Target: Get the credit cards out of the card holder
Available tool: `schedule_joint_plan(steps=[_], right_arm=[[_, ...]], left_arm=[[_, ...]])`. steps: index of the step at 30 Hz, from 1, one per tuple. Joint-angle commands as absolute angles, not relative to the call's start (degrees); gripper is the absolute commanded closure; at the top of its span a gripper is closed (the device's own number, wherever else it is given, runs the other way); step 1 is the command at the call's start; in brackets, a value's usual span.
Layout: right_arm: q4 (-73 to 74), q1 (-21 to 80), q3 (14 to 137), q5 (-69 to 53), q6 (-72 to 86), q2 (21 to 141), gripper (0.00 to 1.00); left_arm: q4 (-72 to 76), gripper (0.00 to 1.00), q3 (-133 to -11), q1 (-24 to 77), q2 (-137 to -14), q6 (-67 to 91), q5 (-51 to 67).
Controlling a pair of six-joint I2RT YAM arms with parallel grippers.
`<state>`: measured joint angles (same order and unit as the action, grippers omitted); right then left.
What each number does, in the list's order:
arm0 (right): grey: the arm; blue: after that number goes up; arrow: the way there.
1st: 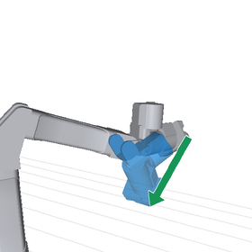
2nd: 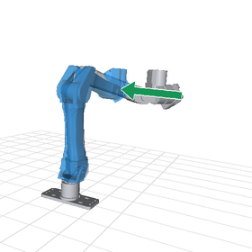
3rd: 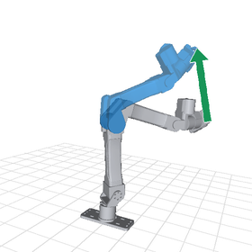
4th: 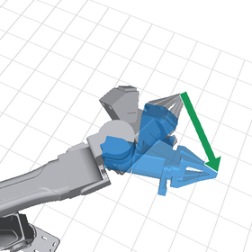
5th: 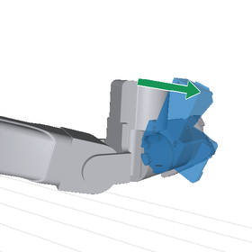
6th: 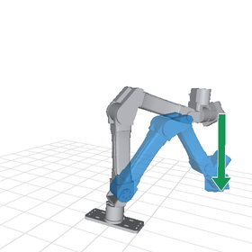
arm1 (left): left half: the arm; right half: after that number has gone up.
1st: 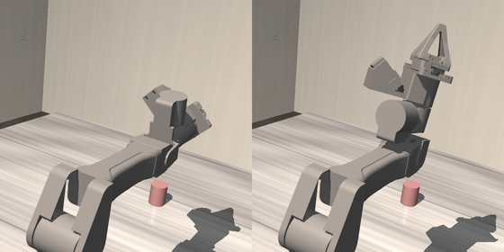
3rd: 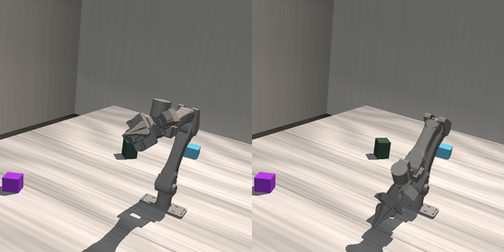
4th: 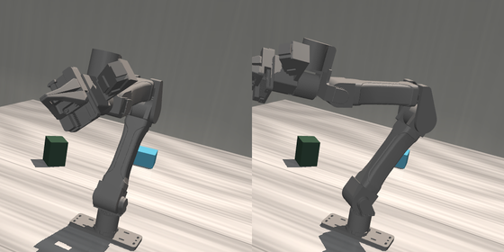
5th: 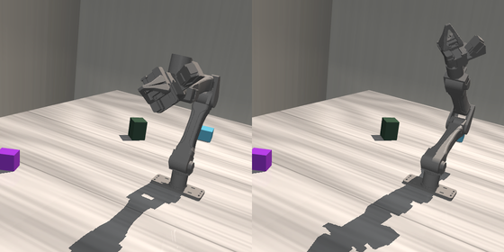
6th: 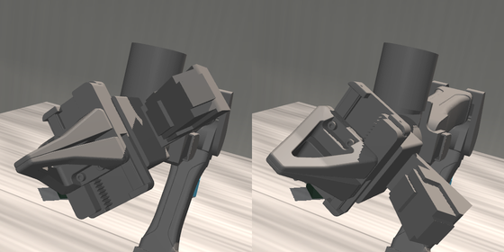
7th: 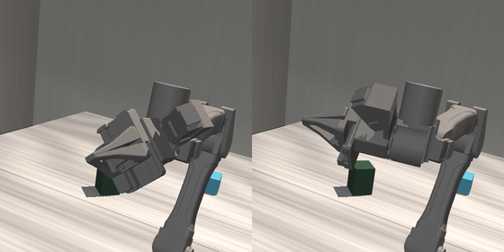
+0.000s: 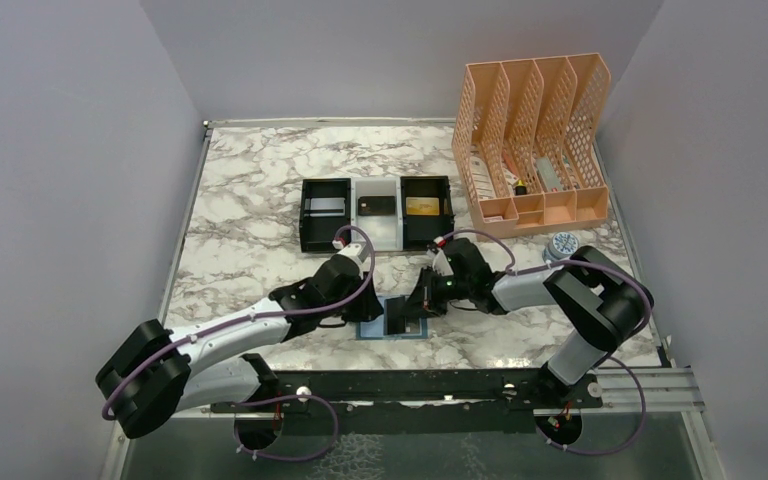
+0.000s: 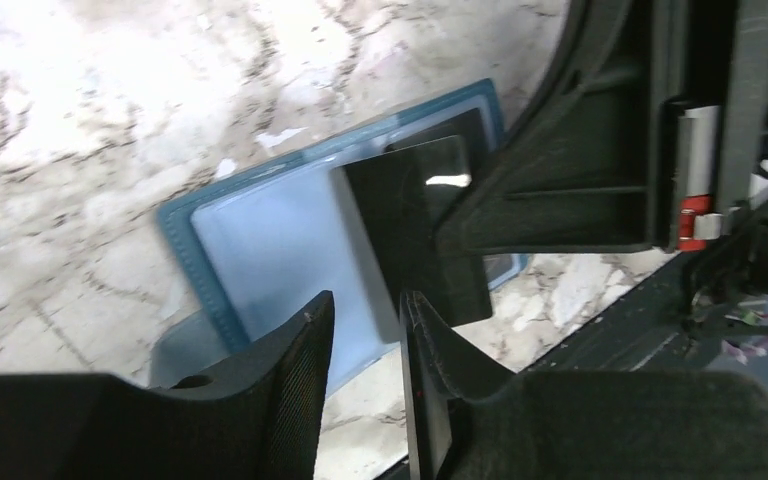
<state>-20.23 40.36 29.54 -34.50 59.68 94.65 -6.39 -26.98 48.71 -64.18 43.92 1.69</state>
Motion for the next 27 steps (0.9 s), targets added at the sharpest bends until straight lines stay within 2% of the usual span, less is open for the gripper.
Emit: schedule_joint_plan(steps=[1, 5, 8, 12, 16, 18, 24, 27], right_arm=[[-21.36, 39.98, 30.89, -35.15, 58.69, 96.69, 0.99], [-22.4, 39.99, 30.25, -34.88, 59.22, 96.74, 0.97], [-22.62, 39.99, 30.45, -35.59, 59.11, 97.16, 0.94], [-23.33, 39.99, 29.99, -36.36, 59.58, 97.1, 0.84], [-22.46, 39.99, 29.11, -35.66, 59.68, 95.76, 0.81], [-22.35, 39.99, 28.69, -35.56, 59.68, 95.43, 0.83], [-23.04, 39.99, 27.86, -35.15, 59.77, 93.87, 0.98], [-20.4, 39.99, 28.04, -32.79, 58.7, 91.49, 0.99]], left_arm=[[0.6, 0.66, -27.47, 49.22, -65.51, 43.04, 6.51], [1.62, 0.69, -26.1, 49.41, -69.74, 43.66, 6.5], [1.95, 0.75, -25.29, 49.55, -72.53, 43.6, 6.15], [0.22, 0.81, -25.24, 49.72, -74.95, 43.51, 4.52], [-1.7, 0.82, -25.23, 49.72, -74.83, 43.51, 2.6], [-2.25, 0.83, -25.23, 49.7, -74.51, 43.36, 2.19], [-3.97, 0.84, -25.64, 49.7, -73.97, 42.98, 1.3], [-4.09, 0.84, -25.45, 49.72, -73.14, 43.37, 0.87]])
